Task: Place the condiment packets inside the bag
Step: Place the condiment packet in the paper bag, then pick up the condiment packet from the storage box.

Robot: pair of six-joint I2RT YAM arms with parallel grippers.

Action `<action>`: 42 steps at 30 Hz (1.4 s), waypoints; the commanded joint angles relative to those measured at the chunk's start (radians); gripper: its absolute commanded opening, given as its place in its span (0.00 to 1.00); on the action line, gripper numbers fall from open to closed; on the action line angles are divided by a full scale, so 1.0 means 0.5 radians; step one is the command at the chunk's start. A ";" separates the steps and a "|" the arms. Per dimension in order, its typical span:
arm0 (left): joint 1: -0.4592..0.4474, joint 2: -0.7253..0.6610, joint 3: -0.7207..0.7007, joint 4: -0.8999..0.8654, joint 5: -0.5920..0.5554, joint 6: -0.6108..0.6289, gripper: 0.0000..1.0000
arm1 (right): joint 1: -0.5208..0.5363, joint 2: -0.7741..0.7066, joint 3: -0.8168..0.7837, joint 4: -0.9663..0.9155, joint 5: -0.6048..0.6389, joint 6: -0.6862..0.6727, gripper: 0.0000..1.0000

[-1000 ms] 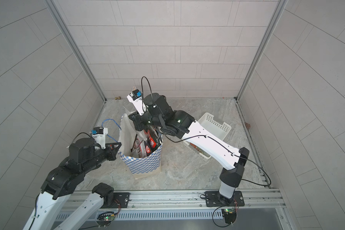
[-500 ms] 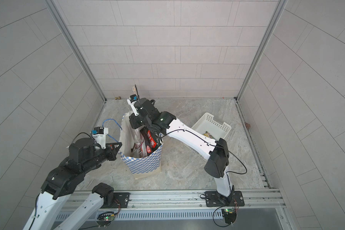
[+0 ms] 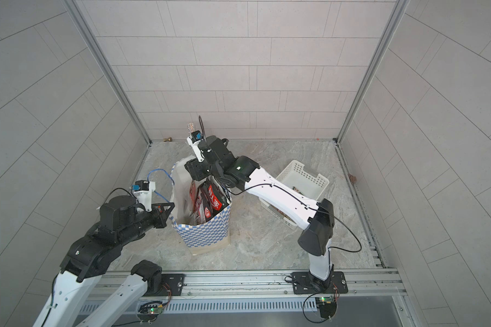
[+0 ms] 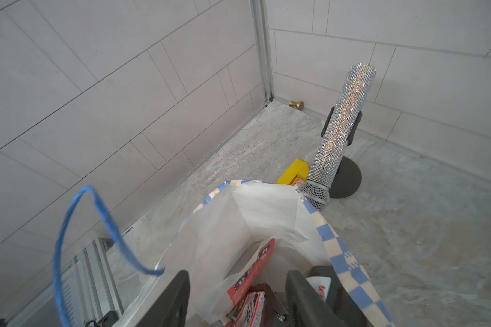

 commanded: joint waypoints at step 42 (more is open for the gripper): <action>-0.011 0.039 0.020 0.101 0.129 0.066 0.00 | -1.020 -1.573 -1.653 -0.327 0.391 -0.055 0.00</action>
